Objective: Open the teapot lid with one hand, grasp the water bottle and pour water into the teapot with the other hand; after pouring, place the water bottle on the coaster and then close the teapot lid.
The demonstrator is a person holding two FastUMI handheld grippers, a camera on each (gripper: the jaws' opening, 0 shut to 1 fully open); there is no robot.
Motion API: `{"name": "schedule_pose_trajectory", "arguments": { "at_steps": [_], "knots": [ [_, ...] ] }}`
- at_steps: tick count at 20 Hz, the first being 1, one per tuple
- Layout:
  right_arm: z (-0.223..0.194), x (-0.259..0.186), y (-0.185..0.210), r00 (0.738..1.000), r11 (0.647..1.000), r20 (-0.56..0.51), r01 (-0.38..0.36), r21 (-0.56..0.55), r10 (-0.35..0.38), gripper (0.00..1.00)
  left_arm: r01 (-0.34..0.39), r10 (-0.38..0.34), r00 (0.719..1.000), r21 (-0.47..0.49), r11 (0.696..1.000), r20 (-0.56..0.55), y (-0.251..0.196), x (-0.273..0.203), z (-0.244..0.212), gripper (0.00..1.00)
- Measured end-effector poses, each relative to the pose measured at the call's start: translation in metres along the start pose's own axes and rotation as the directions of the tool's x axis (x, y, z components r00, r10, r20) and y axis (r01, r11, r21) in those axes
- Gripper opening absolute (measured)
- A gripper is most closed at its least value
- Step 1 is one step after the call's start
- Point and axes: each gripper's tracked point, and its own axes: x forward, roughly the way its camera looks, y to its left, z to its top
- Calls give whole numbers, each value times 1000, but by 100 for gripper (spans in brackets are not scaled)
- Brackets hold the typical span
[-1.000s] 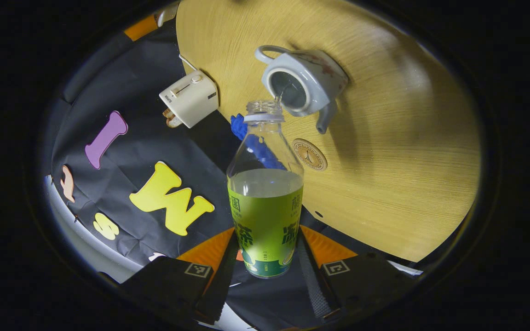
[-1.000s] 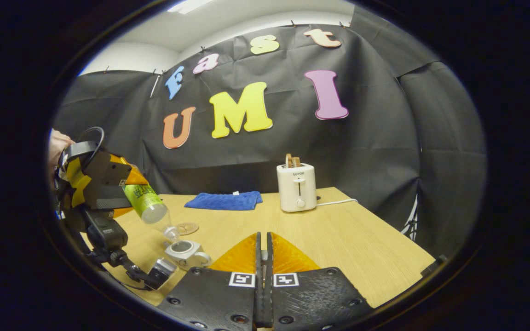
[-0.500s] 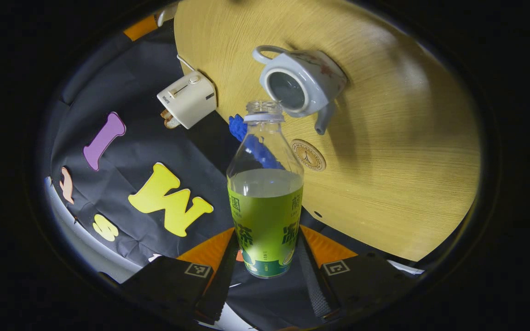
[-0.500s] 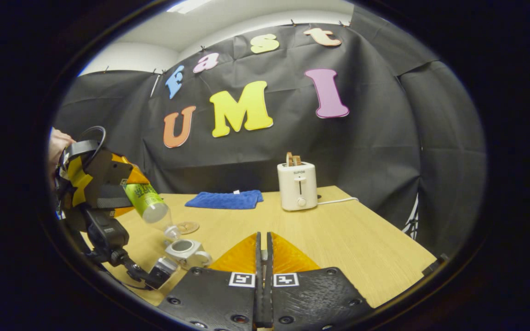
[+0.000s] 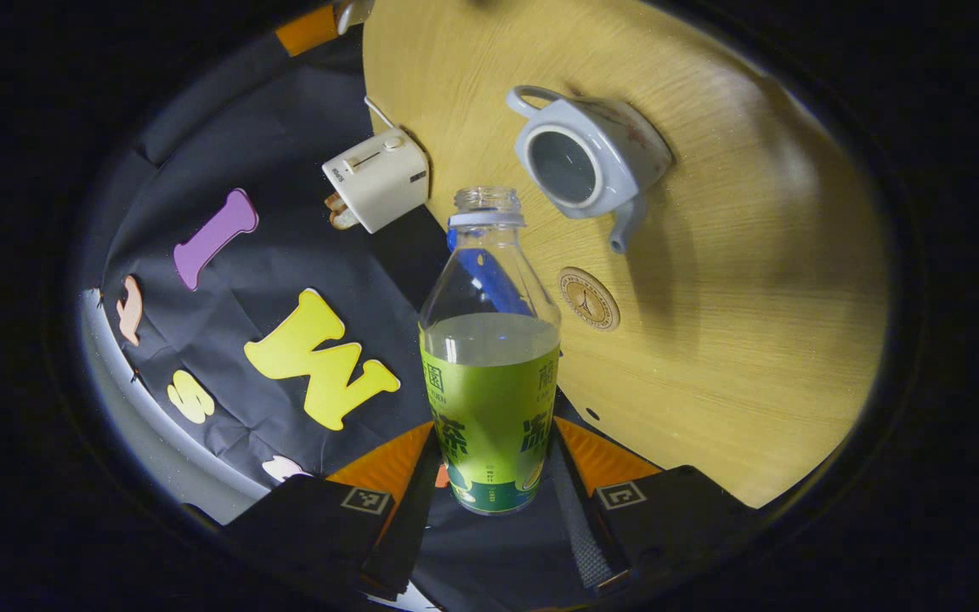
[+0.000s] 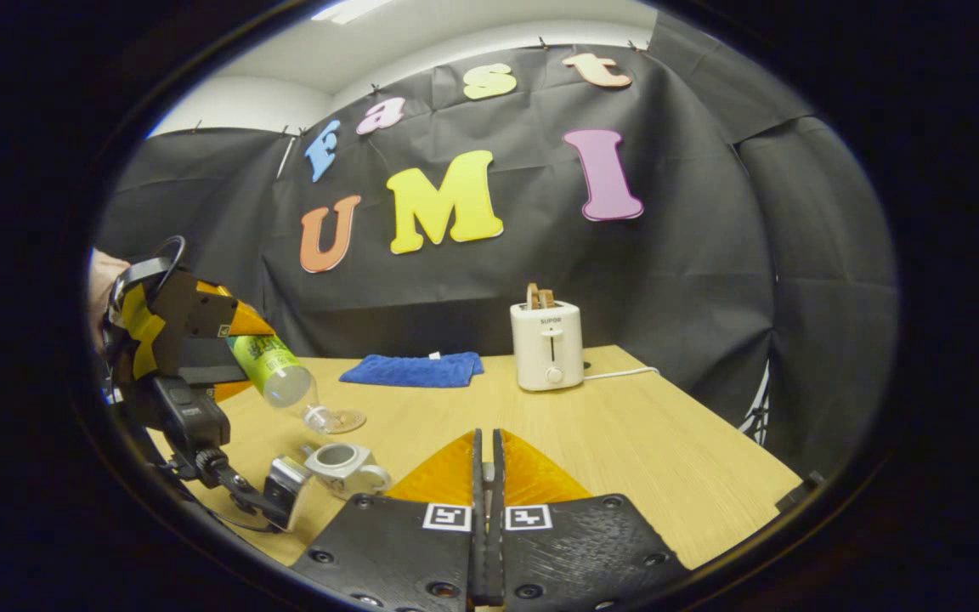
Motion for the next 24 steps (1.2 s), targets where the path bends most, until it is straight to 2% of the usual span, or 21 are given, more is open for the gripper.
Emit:
{"name": "schedule_pose_trajectory", "arguments": {
  "at_steps": [3, 4, 5, 6, 7, 9, 11, 14, 18, 19, 20, 21, 24],
  "knots": [
    [5, -1, 3, 1000, 1000, 3, 4, -10, -4, 0, 2, 4, 999, -153, 988, 41, -19, 4, -1, 73],
    [6, -2, 4, 1000, 1000, 6, 4, -13, -4, 0, 6, 13, 997, -247, 969, 72, -24, 5, -1, 73],
    [7, -3, 6, 1000, 1000, 8, 2, -15, -2, 0, 34, 5, 994, -364, 931, 106, -33, 6, 1, 72],
    [8, -2, 9, 1000, 1000, 9, 1, -18, -1, 0, 83, -17, 990, -489, 868, 137, -45, 6, 3, 68],
    [10, -2, 12, 1000, 1000, 8, -3, -19, 3, 0, 126, -21, 984, -613, 780, 175, -51, 5, 6, 73],
    [14, -1, 18, 1000, 1000, 11, -9, -23, 9, 0, 181, 0, 976, -820, 543, 216, -52, 0, -1, 73],
    [19, -2, 25, 1000, 999, 15, -14, -30, 15, 0, 201, 39, 974, -927, 318, 225, -40, -5, -13, 73],
    [22, 0, 37, 1000, 999, 12, -24, -31, 24, 0, 230, 85, 969, -973, 34, 232, -30, -10, -24, 73],
    [23, -1, 54, 999, 998, 10, -36, -44, 37, 0, 284, 160, 956, -912, -296, 246, -25, -11, -26, 73],
    [24, -1, 57, 999, 998, 11, -41, -48, 42, 0, 297, 177, 952, -884, -362, 248, -22, -10, -27, 73],
    [24, 1, 59, 999, 998, 11, -41, -51, 41, 0, 303, 195, 950, -862, -406, 243, -19, -6, -26, 74],
    [24, 2, 62, 999, 998, 8, -45, -50, 45, 0, 305, 200, 950, -850, -429, 239, -17, 1, -26, 74],
    [20, 6, 66, 999, 997, 4, -50, -51, 51, 0, 305, 224, 948, -844, -441, 226, -12, 25, -28, 74]
  ]
}}
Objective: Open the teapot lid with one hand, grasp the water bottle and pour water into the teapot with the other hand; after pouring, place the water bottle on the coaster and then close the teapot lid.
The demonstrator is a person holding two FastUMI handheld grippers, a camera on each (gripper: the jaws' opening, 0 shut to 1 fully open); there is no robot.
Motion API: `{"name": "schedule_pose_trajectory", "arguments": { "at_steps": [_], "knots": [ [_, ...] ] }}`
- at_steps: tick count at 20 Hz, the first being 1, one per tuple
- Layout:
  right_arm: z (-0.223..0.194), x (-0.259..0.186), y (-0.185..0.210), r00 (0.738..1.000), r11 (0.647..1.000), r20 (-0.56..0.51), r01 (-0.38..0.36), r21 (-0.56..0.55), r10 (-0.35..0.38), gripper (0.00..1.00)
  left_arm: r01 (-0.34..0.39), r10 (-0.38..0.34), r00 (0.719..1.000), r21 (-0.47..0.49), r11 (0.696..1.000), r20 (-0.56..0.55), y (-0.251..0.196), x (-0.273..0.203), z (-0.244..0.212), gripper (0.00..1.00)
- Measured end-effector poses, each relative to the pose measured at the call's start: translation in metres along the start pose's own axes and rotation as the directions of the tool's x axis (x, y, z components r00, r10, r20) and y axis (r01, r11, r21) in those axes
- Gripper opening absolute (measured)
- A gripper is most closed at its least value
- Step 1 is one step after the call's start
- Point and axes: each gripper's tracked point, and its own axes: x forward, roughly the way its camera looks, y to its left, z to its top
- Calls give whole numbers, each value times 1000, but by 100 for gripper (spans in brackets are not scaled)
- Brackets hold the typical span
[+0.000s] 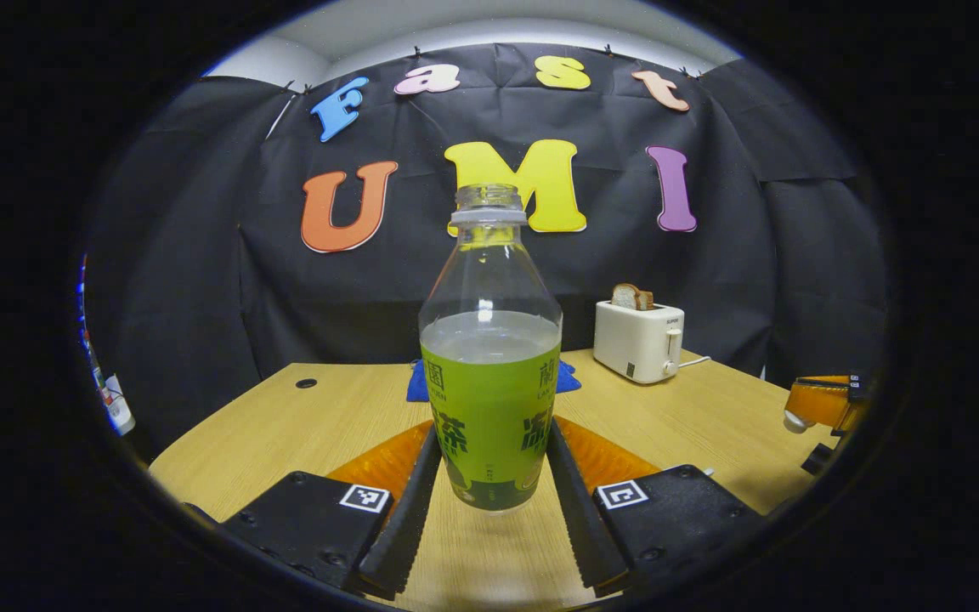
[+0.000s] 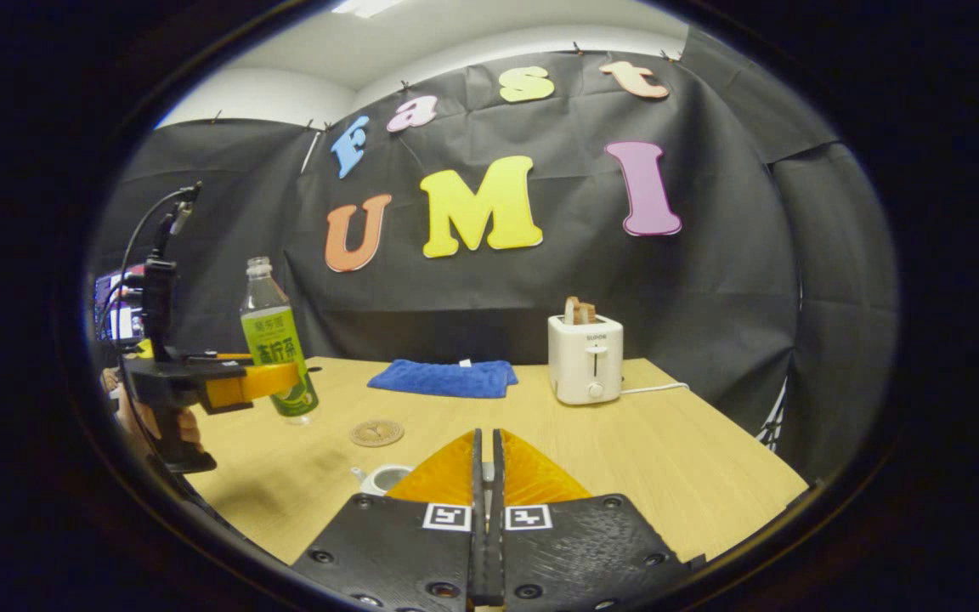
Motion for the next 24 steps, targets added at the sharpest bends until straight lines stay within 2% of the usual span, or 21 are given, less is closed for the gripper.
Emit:
{"name": "schedule_pose_trajectory", "arguments": {
  "at_steps": [12, 19, 24],
  "knots": [
    [-17, 26, 3, 999, 1000, -47, 8, -3, -8, 0, 43, -43, 998, 2, 999, -48, 4, 83, -23, 74],
    [-26, 31, -1, 997, 1000, -76, 21, -11, -22, 0, 70, -74, 993, -40, 997, -90, -6, 107, -48, 75],
    [-29, 32, -1, 996, 1000, -85, 21, -10, -22, 0, 61, -64, 993, -39, 997, -94, -3, 114, -55, 76]
  ]
}}
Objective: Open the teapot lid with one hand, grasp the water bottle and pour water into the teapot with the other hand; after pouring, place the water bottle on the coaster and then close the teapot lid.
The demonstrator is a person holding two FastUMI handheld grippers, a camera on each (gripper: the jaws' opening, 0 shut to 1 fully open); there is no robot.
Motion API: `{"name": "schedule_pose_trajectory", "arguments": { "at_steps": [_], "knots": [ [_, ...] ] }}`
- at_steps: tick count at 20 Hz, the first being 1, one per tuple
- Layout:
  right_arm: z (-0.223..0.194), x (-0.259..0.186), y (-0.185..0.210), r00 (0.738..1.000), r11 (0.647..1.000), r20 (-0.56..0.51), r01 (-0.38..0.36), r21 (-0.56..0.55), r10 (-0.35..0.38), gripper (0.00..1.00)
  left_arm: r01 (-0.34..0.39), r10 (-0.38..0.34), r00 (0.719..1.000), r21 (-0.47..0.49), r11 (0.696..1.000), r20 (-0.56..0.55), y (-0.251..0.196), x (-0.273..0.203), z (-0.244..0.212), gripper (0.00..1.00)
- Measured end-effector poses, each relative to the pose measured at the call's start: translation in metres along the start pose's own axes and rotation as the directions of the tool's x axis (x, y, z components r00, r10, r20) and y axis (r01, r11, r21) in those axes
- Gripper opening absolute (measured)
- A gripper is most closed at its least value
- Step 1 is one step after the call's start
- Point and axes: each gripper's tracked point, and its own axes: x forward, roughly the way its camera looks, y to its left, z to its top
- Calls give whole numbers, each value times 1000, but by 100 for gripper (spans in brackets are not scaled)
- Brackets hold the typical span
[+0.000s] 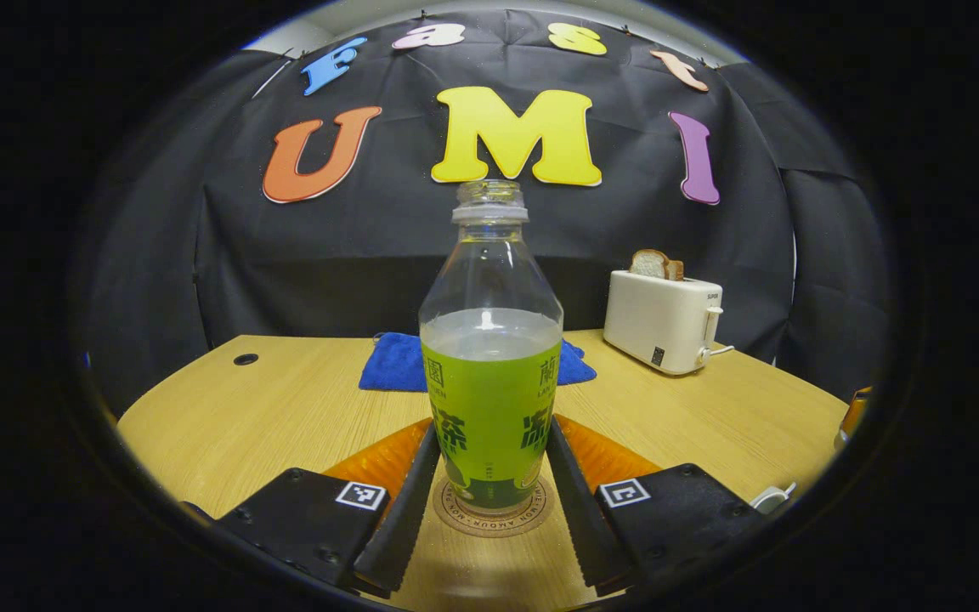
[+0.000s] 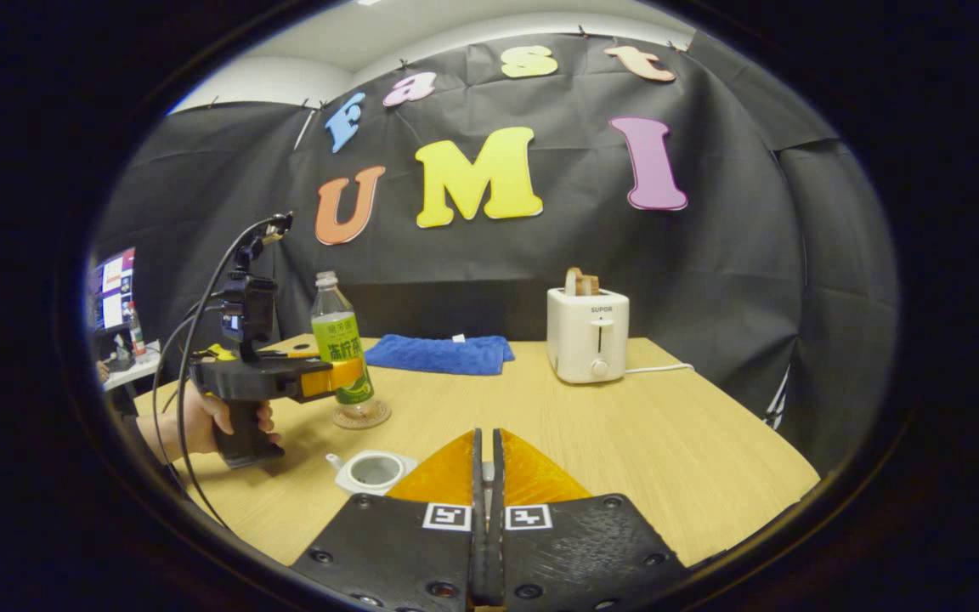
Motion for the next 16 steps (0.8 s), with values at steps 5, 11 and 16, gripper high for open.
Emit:
{"name": "schedule_pose_trajectory", "arguments": {
  "at_steps": [5, 11, 16],
  "knots": [
    [-2, 4, 5, 1000, 1000, -8, -11, 2, 11, 0, 3, -3, 1000, 18, 1000, -19, 2, 6, -10, 77],
    [-1, 4, 13, 1000, 1000, -9, -27, -7, 27, 0, 10, -10, 999, 12, 1000, -46, -2, 1, -16, 91],
    [8, 4, 23, 999, 999, 13, -49, -13, 49, 0, -43, 43, 998, -16, 999, -43, 11, -30, -8, 100]
  ]
}}
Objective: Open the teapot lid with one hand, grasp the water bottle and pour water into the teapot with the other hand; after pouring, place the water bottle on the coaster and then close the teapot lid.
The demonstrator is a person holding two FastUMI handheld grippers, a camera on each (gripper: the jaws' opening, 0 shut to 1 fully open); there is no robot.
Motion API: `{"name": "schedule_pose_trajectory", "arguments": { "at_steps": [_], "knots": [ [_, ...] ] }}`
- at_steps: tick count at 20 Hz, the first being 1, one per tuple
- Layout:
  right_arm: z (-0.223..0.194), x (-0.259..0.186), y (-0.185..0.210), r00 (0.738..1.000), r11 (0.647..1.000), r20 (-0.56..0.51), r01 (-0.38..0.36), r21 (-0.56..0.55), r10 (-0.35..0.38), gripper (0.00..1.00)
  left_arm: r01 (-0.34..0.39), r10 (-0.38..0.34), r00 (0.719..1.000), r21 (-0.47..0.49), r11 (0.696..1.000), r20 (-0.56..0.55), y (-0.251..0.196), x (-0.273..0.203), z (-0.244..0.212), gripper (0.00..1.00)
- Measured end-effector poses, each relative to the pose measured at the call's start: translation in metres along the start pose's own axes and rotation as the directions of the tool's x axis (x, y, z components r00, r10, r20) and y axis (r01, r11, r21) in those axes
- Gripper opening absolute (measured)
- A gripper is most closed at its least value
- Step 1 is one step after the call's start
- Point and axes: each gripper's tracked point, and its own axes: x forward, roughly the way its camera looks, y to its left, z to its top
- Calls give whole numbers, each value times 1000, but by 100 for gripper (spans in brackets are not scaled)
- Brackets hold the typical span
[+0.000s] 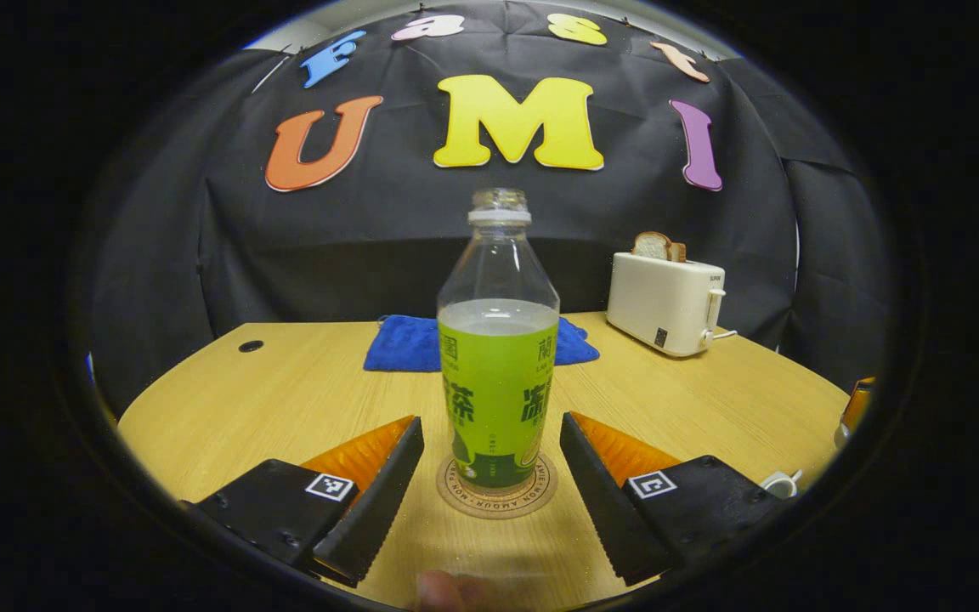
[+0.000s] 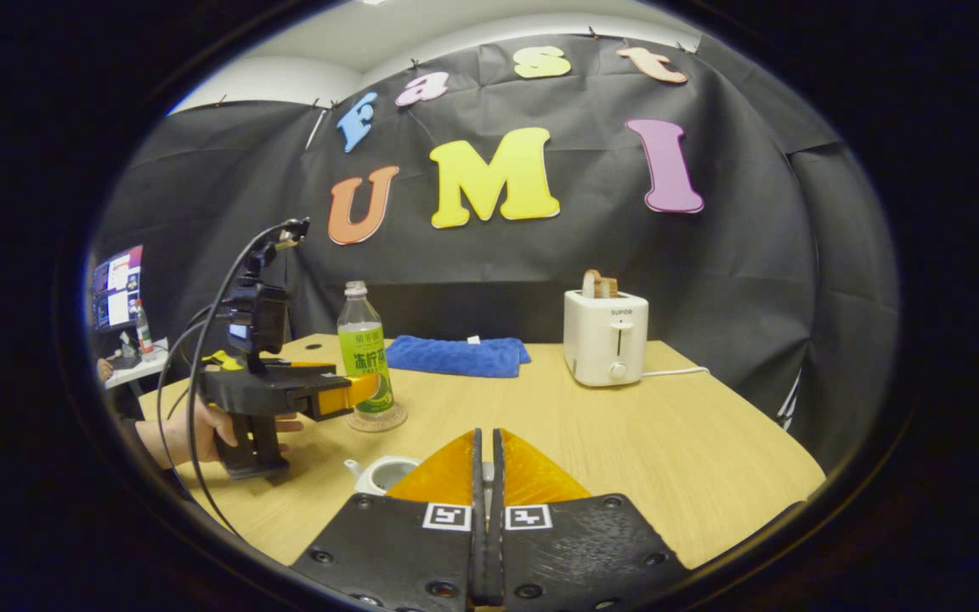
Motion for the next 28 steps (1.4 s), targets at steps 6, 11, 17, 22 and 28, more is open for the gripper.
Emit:
{"name": "schedule_pose_trajectory", "arguments": {
  "at_steps": [6, 11, 17, 22, 28],
  "knots": [
    [14, 14, 39, 994, 995, 35, -99, -29, 100, 0, -119, 122, 990, -34, 992, 67, 47, -78, 11, 100],
    [-1, 32, 67, 988, 986, 22, -153, -63, 155, 0, -211, 218, 972, -81, 974, 87, 79, -132, 0, 100],
    [-20, 42, 72, 988, 985, -10, -156, -74, 155, 0, -269, 275, 954, -67, 961, 120, 96, -157, 0, 100],
    [-28, 45, 70, 988, 987, -22, -153, -48, 152, 0, -265, 271, 954, -62, 962, 128, 94, -151, 2, 100],
    [-31, 47, 69, 990, 989, -29, -138, -51, 137, 0, -258, 263, 954, -49, 965, 147, 87, -150, 11, 100]
  ]
}}
